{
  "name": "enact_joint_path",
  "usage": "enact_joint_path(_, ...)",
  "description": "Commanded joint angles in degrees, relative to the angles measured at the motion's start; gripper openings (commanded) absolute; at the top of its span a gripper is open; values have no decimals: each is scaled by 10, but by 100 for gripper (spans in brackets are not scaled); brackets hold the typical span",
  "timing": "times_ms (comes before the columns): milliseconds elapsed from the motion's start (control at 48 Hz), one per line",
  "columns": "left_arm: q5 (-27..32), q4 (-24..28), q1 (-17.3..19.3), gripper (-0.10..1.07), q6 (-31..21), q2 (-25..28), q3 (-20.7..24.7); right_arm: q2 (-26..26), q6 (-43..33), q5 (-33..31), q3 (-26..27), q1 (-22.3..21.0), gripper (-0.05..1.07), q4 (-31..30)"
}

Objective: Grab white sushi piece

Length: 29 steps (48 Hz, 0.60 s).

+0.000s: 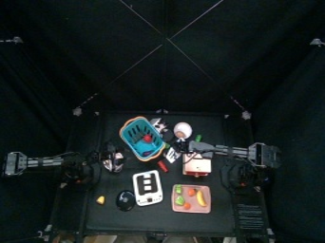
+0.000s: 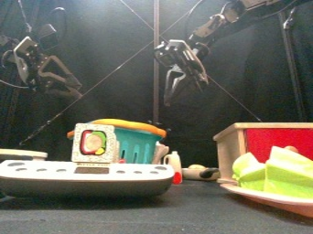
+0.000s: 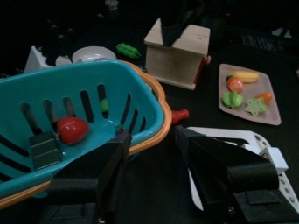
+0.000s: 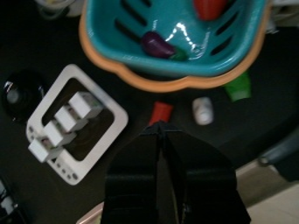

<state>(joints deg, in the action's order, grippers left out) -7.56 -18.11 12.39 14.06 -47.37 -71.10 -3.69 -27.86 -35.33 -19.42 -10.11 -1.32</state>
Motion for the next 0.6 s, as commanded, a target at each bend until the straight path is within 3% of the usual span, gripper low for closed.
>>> enact_joint_path(0, 10, 5, -2, 84, -1, -6, 9, -30, 3, 54, -18, 28, 45, -1)
enact_joint_path(167, 31, 5, -4, 84, 1, -12, -3, -31, 5, 150, -56, 69, 45, -11)
enact_joint_path(312, 49, 11, -7, 84, 1, -12, -11, -25, 6, 219, -74, 79, 46, -55)
enact_joint_path(583, 68, 35, -69, 84, 2, -11, -32, -11, 4, 307, -93, 81, 46, -170)
